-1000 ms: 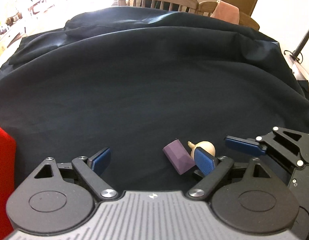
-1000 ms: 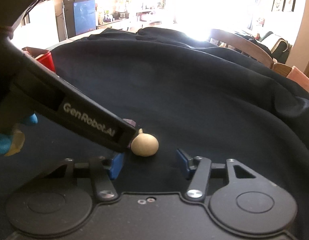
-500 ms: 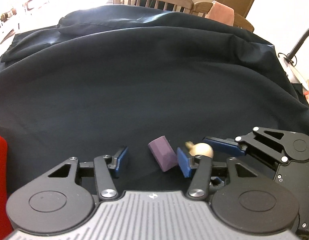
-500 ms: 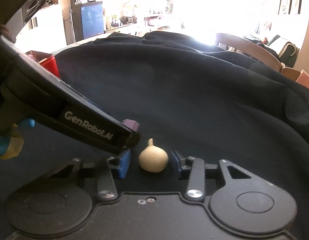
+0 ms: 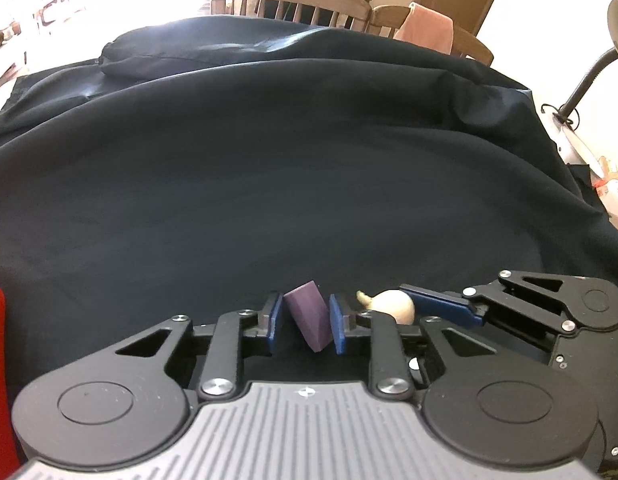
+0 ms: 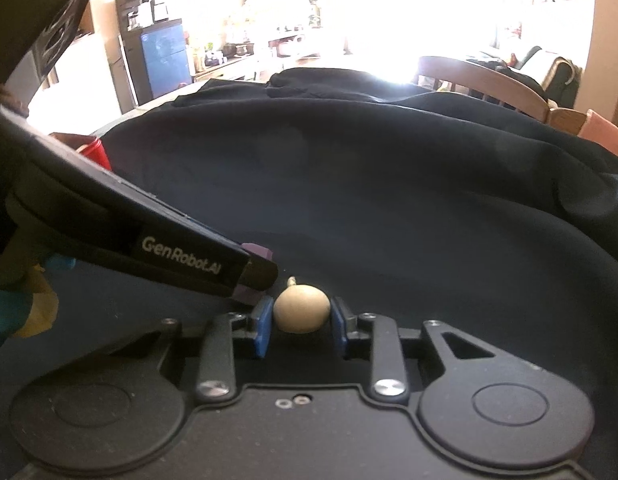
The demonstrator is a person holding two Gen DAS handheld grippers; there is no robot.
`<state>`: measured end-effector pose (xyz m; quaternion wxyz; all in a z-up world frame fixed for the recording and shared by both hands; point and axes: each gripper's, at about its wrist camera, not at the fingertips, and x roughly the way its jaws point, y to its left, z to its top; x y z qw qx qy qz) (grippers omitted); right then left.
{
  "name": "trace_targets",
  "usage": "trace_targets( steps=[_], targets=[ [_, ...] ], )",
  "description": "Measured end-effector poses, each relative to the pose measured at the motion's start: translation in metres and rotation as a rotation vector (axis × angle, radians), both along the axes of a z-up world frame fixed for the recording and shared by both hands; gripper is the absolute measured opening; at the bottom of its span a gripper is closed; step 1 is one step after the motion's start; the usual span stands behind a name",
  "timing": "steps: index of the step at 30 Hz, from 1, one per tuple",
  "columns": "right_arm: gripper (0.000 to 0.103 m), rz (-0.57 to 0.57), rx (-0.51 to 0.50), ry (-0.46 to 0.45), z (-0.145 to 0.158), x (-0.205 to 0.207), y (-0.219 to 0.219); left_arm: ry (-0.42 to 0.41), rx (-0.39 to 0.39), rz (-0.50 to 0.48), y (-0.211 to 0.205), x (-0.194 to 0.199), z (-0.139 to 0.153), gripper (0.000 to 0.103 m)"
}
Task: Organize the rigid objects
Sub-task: 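Grasp the purple block with left tool while right tool grasps the wooden figure, then carry the purple block and wooden figure over the red tin box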
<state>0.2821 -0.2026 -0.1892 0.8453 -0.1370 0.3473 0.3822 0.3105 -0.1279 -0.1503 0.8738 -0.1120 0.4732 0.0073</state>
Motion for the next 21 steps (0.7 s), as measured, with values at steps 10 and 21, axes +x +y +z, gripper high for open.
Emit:
trace_targets(
  steps=[10, 21],
  targets=[
    [0.029, -0.088, 0.031, 0.023, 0.017, -0.017, -0.009, -0.002, -0.006, 0.010, 0.009, -0.022, 0.002, 0.016],
    [0.030, -0.144, 0.075, 0.049, 0.039, -0.046, -0.012, -0.013, -0.074, 0.057, 0.032, -0.066, 0.021, 0.016]
  ],
)
